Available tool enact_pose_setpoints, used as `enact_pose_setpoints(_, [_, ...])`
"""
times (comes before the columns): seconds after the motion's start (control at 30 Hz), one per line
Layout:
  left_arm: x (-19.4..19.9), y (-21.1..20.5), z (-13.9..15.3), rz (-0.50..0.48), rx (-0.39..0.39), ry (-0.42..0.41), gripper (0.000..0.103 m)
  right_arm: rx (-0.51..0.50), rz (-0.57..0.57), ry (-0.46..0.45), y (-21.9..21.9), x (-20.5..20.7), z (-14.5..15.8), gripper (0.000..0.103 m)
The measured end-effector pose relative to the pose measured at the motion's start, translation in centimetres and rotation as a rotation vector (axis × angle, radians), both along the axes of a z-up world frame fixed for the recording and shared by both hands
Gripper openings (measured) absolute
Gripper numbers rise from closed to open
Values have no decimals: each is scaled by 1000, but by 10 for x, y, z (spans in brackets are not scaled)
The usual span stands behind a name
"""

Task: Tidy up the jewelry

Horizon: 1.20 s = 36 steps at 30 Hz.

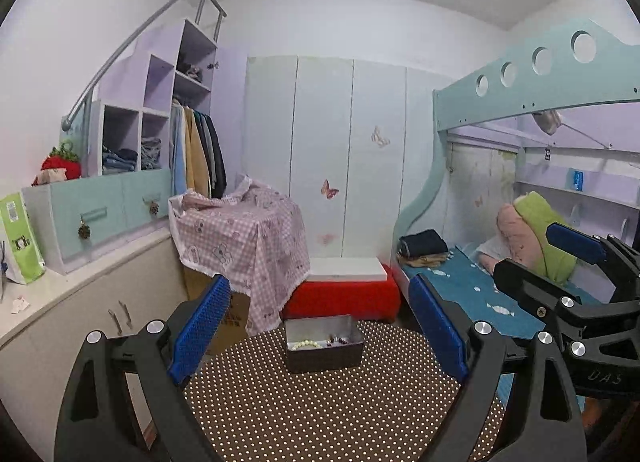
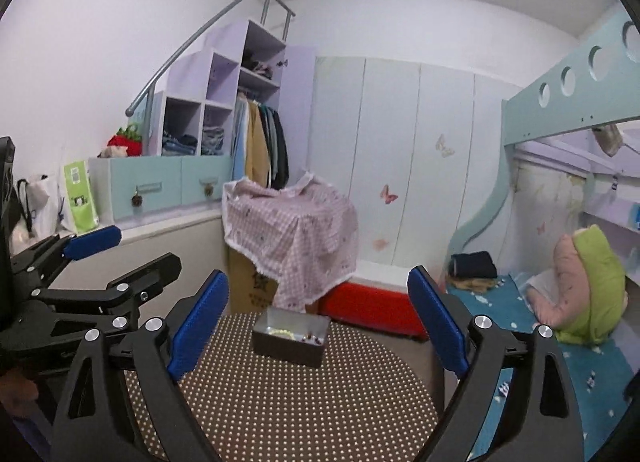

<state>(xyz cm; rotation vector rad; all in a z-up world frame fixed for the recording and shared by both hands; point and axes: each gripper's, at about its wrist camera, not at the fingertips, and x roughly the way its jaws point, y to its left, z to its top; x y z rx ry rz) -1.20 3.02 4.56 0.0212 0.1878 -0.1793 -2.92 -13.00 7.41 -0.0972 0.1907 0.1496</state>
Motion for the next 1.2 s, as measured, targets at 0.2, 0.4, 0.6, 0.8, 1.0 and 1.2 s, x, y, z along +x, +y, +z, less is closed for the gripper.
enact_pose_setpoints(0.2, [-9, -4, 4, 12, 7, -35, 88, 4, -11, -29, -2, -8, 4, 89])
enact_pose_setpoints(0.4, [-11, -6, 4, 11, 19, -38, 89, 10, -9, -35, -3, -7, 4, 89])
enact_pose_setpoints(0.6, [-9, -7, 4, 17, 27, -39, 89, 12, -8, -32, -3, -5, 3, 89])
enact_pose_setpoints(0.8, [-7, -8, 4, 20, 34, -38, 89, 17, -5, -25, -3, -1, 2, 89])
enact_pose_setpoints(1.0, [-7, -9, 5, 19, 34, -36, 89, 20, -5, -22, -3, -1, 1, 89])
enact_pose_setpoints(1.2, [-5, -12, 6, 20, 42, -35, 89, 21, -6, -16, -4, 2, -2, 89])
